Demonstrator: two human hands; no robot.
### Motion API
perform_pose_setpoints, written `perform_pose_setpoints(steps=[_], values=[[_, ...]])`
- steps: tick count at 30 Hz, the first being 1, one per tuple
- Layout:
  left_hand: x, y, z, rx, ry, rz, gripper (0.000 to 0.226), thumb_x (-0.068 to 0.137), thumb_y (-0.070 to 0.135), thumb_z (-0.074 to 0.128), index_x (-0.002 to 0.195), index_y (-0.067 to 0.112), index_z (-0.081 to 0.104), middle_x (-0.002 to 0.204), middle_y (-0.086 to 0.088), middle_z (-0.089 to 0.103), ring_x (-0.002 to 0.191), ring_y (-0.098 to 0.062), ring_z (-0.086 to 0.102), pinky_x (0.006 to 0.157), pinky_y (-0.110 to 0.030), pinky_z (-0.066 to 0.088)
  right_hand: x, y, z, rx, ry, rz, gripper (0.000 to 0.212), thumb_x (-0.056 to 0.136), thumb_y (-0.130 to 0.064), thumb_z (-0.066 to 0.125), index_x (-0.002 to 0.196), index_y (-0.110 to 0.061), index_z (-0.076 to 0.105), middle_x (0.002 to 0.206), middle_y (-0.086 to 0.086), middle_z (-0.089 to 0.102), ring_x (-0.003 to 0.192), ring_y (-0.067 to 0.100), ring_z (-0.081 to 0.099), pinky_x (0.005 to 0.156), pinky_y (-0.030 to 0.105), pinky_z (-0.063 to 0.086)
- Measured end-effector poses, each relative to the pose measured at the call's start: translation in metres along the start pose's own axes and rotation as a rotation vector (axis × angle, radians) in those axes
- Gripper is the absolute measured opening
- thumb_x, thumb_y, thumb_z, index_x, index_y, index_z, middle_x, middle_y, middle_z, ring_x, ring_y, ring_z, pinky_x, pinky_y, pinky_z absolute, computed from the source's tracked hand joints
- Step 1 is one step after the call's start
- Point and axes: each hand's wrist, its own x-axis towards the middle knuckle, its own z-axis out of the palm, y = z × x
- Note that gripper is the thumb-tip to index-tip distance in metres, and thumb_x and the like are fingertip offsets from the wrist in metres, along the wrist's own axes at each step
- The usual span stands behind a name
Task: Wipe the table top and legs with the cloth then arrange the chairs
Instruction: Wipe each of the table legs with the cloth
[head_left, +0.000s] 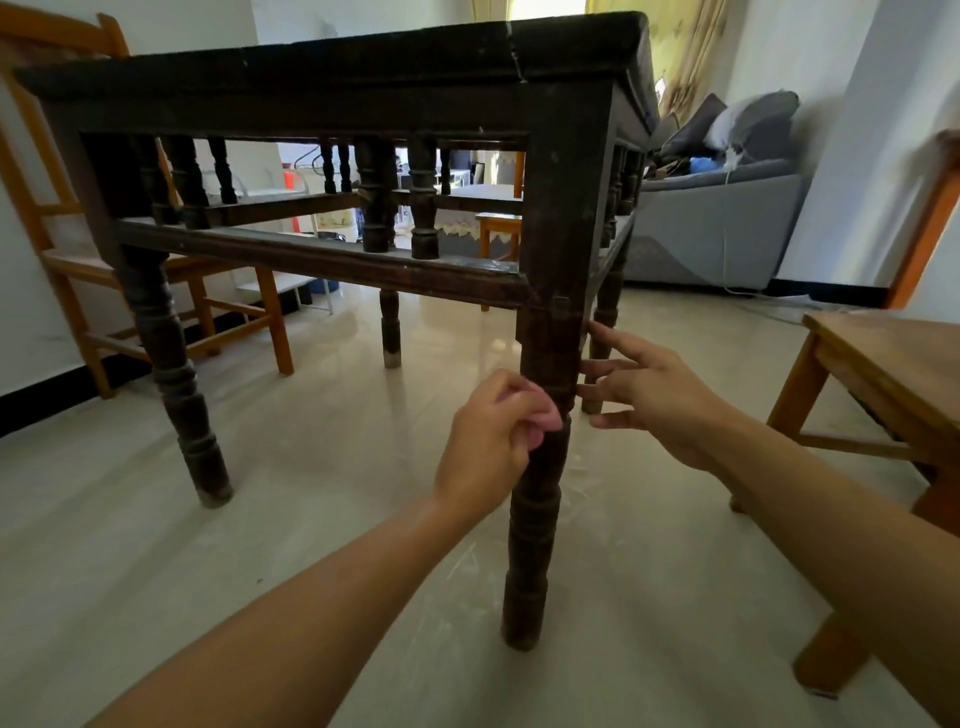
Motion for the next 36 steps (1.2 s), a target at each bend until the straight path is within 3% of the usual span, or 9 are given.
perform_pose_setpoints(steps=[5,10,15,17,20,23,26,32,36], values=[[0.030,0.017,-0.015,-0.358,0.242,-0.449,0.021,0.093,0.005,0.055,0.078,0.020,0.051,0.070,0.007,0.057,0.058,0.003,0.062,0.051,-0.009,0.048,0.006,-0.001,-0.003,0.029,0.041,0.014,0.059,0.097,0.005,0.046,0.143,-0.033,0.044,0.131,0.008,0.061,0.108,0.025,0.065,0.079,0.036,0.058],[0.037,0.015,0.028,-0.415,0.371,-0.580,0.015,0.100,0.030,0.043,0.104,0.022,0.055,0.101,-0.001,0.058,0.087,-0.011,0.061,0.071,-0.020,0.050,0.007,0.002,0.001,0.050,0.074,0.010,0.056,0.098,0.003,0.046,0.141,-0.033,0.047,0.123,0.006,0.065,0.102,0.023,0.068,0.072,0.031,0.058],[0.022,0.010,0.039,-0.070,0.223,-0.354,0.043,0.099,0.031,0.045,0.140,0.024,0.033,0.128,0.006,0.042,0.112,-0.006,0.046,0.087,-0.013,0.039,0.008,0.003,0.002,0.027,0.085,-0.006,0.055,0.099,0.001,0.046,0.141,-0.034,0.047,0.123,0.005,0.066,0.101,0.021,0.068,0.070,0.031,0.057],[-0.001,-0.008,0.033,0.055,0.102,-0.178,0.039,0.099,0.025,0.047,0.137,0.025,0.038,0.121,0.006,0.048,0.107,-0.005,0.051,0.091,-0.023,0.049,0.007,0.003,0.001,0.024,0.080,-0.004,0.056,0.098,0.002,0.046,0.142,-0.033,0.046,0.123,0.005,0.066,0.102,0.022,0.068,0.070,0.031,0.057],[-0.038,-0.015,0.020,0.101,-0.162,-0.015,0.038,0.098,0.045,0.043,0.134,0.033,0.040,0.127,0.013,0.052,0.113,-0.007,0.054,0.097,-0.035,0.049,0.008,0.003,-0.001,0.020,0.065,0.004,0.056,0.098,0.002,0.046,0.142,-0.034,0.047,0.123,0.005,0.066,0.103,0.022,0.068,0.072,0.033,0.057],[-0.015,-0.017,0.000,0.074,0.085,-0.180,0.032,0.095,0.023,0.054,0.127,0.024,0.050,0.120,0.008,0.048,0.104,-0.009,0.054,0.087,-0.017,0.049,0.009,-0.002,-0.003,0.025,0.064,0.014,0.052,0.099,-0.001,0.046,0.140,-0.032,0.049,0.121,0.005,0.066,0.101,0.022,0.068,0.072,0.032,0.057],[0.027,-0.001,-0.011,-0.129,0.405,-0.344,0.028,0.089,0.006,0.062,0.108,0.025,0.055,0.104,0.006,0.058,0.093,-0.009,0.061,0.083,-0.023,0.055,0.010,-0.002,-0.002,0.049,0.093,0.019,0.048,0.099,-0.002,0.048,0.138,-0.031,0.052,0.116,0.004,0.068,0.097,0.020,0.069,0.069,0.030,0.057],[-0.037,0.016,0.034,0.103,-0.154,0.219,0.015,0.084,0.003,0.067,0.095,0.014,0.069,0.093,0.000,0.067,0.090,-0.009,0.057,0.083,-0.027,0.052,0.007,0.001,0.002,0.044,0.095,0.008,0.051,0.097,-0.001,0.049,0.139,-0.031,0.051,0.116,0.003,0.069,0.100,0.020,0.069,0.071,0.032,0.057],[0.003,0.003,0.011,-0.046,0.209,-0.208,0.024,0.088,0.002,0.061,0.085,0.025,0.057,0.092,0.007,0.060,0.086,-0.005,0.060,0.077,-0.028,0.057,0.006,-0.001,0.002,0.020,0.092,0.017,0.050,0.098,-0.001,0.049,0.140,-0.028,0.050,0.123,0.007,0.065,0.102,0.023,0.068,0.069,0.031,0.055]])
